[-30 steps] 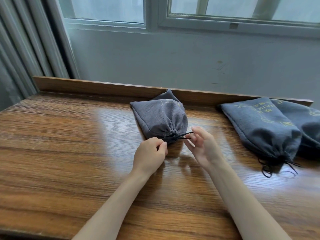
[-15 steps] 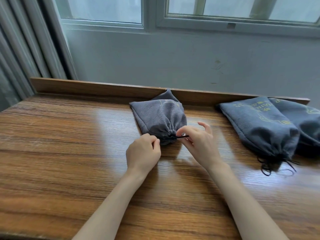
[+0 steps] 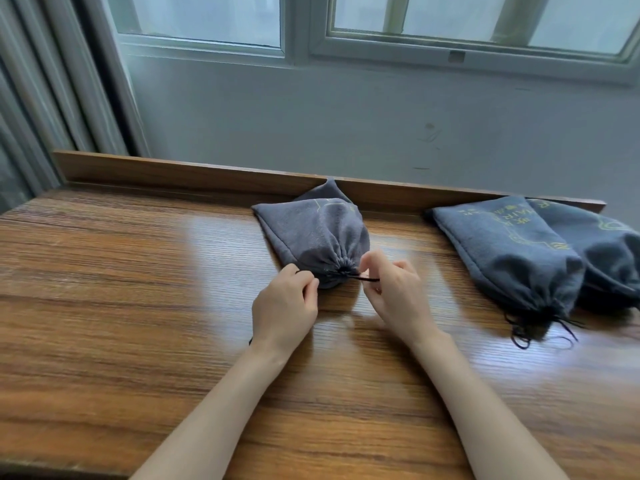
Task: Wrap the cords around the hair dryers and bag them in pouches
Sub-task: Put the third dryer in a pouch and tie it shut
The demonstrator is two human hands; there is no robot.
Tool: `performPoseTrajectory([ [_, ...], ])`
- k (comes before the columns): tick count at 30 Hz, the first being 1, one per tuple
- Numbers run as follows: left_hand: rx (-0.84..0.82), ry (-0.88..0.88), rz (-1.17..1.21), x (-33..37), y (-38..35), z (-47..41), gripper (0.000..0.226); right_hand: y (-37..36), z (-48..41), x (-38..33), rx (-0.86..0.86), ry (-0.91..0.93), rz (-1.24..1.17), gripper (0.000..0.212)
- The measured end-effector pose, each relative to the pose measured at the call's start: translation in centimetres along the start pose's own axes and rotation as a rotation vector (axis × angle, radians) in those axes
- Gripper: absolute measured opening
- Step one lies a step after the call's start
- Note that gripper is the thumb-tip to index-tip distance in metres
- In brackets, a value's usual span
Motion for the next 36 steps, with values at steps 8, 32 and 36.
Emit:
performPoseTrajectory([
  [8,-0.503,0.152,0.568,2.0,-1.7,2.2,0.027,0.1,0.2,-0.2,-0.310,-0.253,-0.644,0.022],
  [32,-0.582,0.900,1.274,2.7,-5.1,2.0,0.028,-0.7,0.5,-2.4,-0.453,-0.366,-1.010,0.027],
  [36,-0.537,0.984,1.426,2.5,-5.2,1.9,0.027,-0.1,0.5,-0.4,-0.228,-0.571,-0.958,0.022],
])
Point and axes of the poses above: each hand's wrist, its own z-axis away from the middle knuckle, its own y-axis out of the back of the hand, x = y × z, the point moved 6 cm from there along -z, towards the middle knuckle, and after that the axes turned 14 degrees about y, right-handed, at the moved point
